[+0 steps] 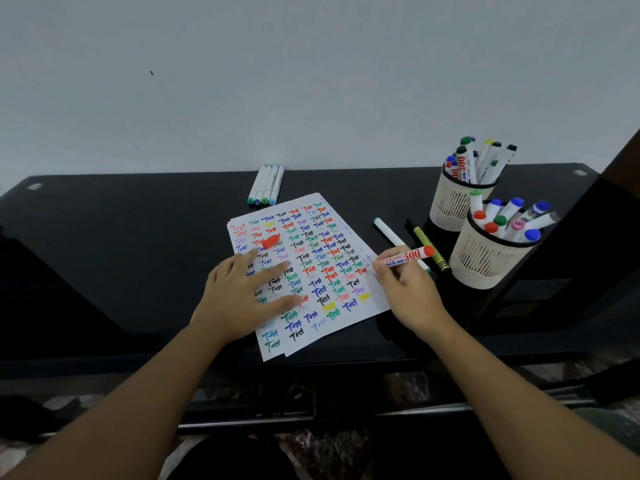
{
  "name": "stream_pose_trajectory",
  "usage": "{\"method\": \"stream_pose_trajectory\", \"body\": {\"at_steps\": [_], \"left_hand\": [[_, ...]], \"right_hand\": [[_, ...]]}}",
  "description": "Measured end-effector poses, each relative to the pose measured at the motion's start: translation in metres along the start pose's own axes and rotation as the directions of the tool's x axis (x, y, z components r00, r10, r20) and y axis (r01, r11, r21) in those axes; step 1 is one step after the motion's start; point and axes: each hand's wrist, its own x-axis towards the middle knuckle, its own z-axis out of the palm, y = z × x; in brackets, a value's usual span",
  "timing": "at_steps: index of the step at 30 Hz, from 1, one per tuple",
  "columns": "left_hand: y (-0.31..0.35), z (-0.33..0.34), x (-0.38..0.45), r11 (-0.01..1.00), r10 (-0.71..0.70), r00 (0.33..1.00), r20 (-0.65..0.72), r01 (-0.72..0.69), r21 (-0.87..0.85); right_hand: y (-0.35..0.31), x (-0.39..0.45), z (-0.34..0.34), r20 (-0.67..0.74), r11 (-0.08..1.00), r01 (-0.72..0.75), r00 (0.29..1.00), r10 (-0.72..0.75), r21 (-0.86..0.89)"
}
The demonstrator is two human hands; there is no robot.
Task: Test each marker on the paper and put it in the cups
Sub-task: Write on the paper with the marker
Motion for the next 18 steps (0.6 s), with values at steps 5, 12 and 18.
{"method": "stream_pose_trajectory", "body": {"at_steps": [5, 12, 18], "left_hand": [[0.0, -0.001, 0.0, 0.999, -0.007, 1.0, 0.013, 0.008, -0.038], [-0.001, -0.016, 0.013, 0.915, -0.158, 0.98, -0.124, 0.098, -0.393], [0.01, -0.019, 0.056, 0.903, -0.33, 0.933, -0.145, 0.268, -0.336]], "right_hand": [[0.0, -0.001, 0.0, -0.037, 0.998, 0.027, 0.999, -0.024, 0.065], [0.001, 0.001, -0.001, -0.027, 0.983, 0.046, 0.999, -0.042, 0.18], [-0.019, 0.017, -0.007, 0.248, 0.992, 0.077, 0.964, -0.1, 0.103]]}}
